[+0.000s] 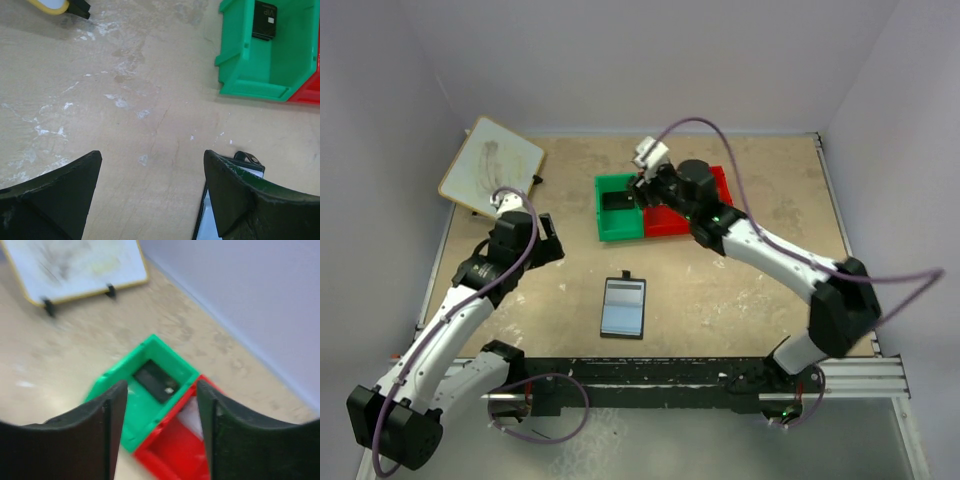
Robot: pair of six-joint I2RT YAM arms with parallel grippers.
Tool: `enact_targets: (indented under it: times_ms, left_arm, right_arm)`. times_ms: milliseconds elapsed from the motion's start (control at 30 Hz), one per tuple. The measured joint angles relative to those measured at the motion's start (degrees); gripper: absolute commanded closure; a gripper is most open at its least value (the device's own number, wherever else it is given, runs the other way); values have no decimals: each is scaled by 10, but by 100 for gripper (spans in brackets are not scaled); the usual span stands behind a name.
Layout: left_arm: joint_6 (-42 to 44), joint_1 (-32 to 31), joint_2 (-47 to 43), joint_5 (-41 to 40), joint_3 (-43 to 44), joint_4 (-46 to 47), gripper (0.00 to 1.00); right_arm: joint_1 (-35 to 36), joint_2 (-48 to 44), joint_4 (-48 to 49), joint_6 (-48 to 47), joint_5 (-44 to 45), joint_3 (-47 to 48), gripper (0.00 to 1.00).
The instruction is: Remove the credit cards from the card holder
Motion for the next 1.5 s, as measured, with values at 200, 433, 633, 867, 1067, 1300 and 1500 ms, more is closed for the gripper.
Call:
enact_targets:
  times_ms: [200, 433, 633, 867, 1067, 1300, 1500]
  left_arm:
    - [12, 0, 18, 67, -4, 27, 23]
    - [-32, 0, 55, 155, -53, 109, 33]
    - [-106, -68, 37, 199, -172, 172, 33]
    - [-180, -172, 38, 228, -257, 256, 47]
    - [-210, -221, 56, 229, -268, 305, 59]
    - [-238, -283, 108, 209, -282, 365, 67]
    - [-279, -353, 182, 182, -278, 469, 69]
  right_arm:
    - [-7, -178, 88, 333, -90, -201, 44]
    - [57, -137, 144, 591, -163, -378, 43]
    - [122, -148, 118, 690, -100, -398, 48]
    - [116, -76, 183, 742, -117, -415, 52]
    - [116, -2, 262, 807, -144, -467, 52]
    - [113, -1, 258, 850, -124, -469, 51]
    - [94, -23, 198, 866, -91, -457, 51]
